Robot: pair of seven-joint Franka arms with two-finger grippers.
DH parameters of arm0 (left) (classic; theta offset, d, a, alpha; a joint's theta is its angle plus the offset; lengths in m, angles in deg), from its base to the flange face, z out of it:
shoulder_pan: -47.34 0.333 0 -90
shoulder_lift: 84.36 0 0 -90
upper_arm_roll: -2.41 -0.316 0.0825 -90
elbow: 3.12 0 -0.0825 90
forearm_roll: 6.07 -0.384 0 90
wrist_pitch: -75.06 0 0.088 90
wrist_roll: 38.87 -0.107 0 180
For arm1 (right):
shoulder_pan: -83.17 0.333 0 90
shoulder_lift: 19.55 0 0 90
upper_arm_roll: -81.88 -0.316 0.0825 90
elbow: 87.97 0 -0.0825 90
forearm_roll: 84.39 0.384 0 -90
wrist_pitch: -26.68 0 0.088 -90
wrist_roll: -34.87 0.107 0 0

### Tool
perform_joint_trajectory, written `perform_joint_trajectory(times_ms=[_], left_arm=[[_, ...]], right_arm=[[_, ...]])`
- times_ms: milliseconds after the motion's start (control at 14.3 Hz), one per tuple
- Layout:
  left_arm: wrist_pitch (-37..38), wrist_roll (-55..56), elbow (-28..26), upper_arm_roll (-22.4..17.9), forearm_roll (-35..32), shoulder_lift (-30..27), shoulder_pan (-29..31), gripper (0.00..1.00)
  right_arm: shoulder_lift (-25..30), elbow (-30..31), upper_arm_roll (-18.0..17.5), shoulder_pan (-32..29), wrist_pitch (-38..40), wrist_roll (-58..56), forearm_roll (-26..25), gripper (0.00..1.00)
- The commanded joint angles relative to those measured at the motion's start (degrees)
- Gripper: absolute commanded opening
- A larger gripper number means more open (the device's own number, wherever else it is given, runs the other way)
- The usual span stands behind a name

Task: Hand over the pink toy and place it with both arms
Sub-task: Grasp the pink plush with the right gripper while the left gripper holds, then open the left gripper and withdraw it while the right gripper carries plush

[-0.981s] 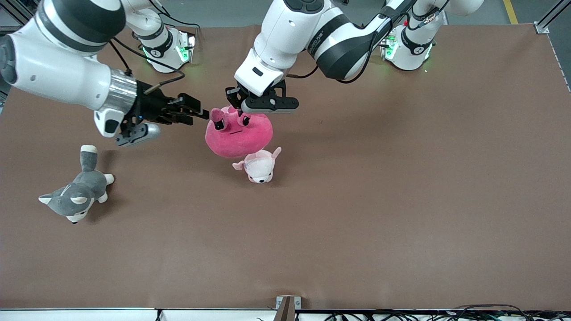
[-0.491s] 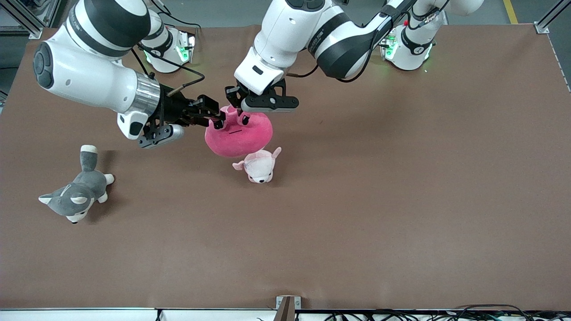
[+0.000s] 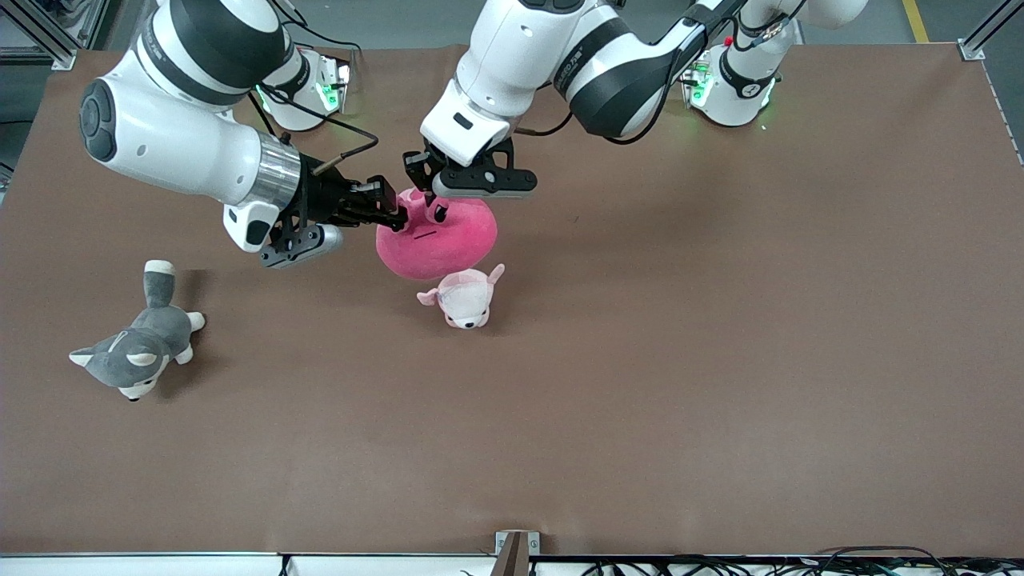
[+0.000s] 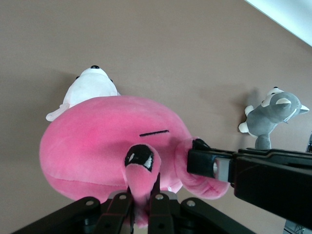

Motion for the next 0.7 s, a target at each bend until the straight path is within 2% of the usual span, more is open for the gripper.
perform_joint_trajectory(times_ms=[0, 70, 140, 350, 631], left_arm=[[0.2, 0.2, -0.1, -0.2, -0.4, -1.3, 0.0, 0.41], [0.2, 0.2, -0.1, -0.3, -0.5, -1.5, 0.0, 0.77], [0.4, 0.4, -0.1, -0.5, -0.5, -2.4, -0.3, 1.0], [2.2, 0.1, -0.6, -0.6, -0.5, -5.9, 0.5, 1.0], [13.4, -3.5, -0.7, -1.1, -2.1, -12.4, 2.6, 1.0]], right_arm=[[-0.4, -0.7, 0.4, 0.6, 0.7, -0.4, 0.5, 0.11], [-0.4, -0.8, 0.4, 0.6, 0.7, -0.4, 0.5, 0.1], [-0.4, -0.8, 0.5, 0.6, 0.7, -0.4, 0.6, 0.1], [-0.3, -0.9, 0.5, 0.5, 0.7, -0.4, 0.6, 0.09], [-0.3, -2.4, 1.0, -1.7, 1.0, -0.6, 0.5, 0.06]])
